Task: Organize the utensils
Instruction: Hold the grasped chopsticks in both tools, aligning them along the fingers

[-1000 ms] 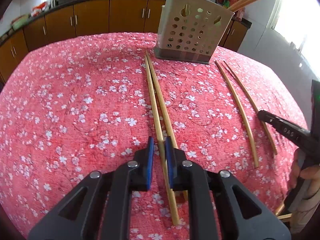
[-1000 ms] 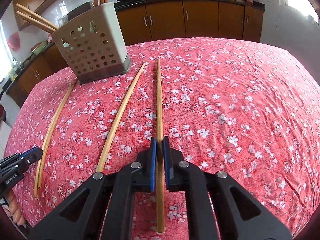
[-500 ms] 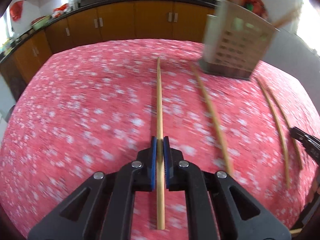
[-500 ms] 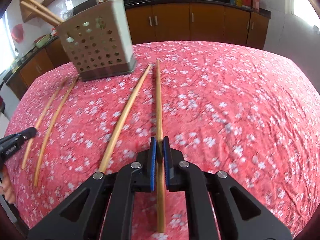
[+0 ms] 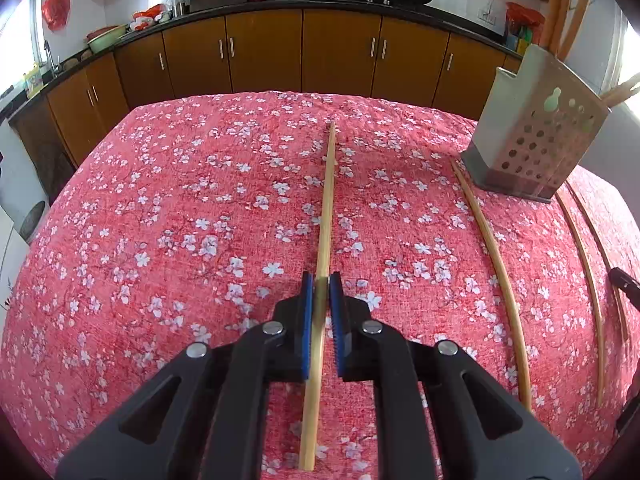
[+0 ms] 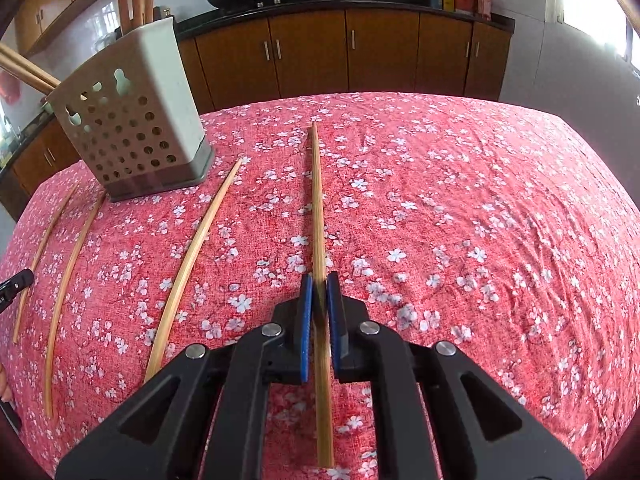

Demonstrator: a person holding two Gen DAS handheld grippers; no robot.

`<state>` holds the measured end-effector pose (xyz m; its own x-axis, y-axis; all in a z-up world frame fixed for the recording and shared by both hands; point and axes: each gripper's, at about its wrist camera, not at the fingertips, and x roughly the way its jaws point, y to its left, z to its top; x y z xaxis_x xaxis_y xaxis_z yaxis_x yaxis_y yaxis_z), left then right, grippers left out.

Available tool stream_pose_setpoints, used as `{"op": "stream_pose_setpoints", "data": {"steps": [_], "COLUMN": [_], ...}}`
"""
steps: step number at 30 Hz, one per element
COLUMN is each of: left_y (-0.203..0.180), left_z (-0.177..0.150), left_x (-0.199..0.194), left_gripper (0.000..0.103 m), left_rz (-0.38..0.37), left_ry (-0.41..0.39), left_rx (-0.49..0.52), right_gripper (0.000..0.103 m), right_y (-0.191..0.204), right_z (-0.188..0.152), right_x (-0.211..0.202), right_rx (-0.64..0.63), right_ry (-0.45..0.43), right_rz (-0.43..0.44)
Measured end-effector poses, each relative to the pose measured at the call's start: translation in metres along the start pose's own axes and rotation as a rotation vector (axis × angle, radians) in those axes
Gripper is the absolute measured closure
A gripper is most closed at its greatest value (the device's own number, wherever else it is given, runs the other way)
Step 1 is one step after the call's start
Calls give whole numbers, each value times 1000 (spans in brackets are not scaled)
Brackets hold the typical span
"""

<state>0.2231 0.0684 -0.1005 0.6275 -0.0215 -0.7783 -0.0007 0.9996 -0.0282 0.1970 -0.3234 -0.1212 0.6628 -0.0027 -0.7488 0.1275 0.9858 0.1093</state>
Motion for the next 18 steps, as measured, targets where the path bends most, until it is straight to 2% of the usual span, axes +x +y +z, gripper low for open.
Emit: {"op": "stream_pose_setpoints", "data": {"steps": [18], "left_y": [2], "left_z": [-2], "left_x": [-5], "left_gripper": [92], "left_rz": [-10], "left_ry": [-2], "left_rx": [-9], "right_gripper": [94], "right_y": [0], "right_z": [0], "right_x": [0], "right_rx": [-2], "right_ry": [1], "right_rz": [-1]}}
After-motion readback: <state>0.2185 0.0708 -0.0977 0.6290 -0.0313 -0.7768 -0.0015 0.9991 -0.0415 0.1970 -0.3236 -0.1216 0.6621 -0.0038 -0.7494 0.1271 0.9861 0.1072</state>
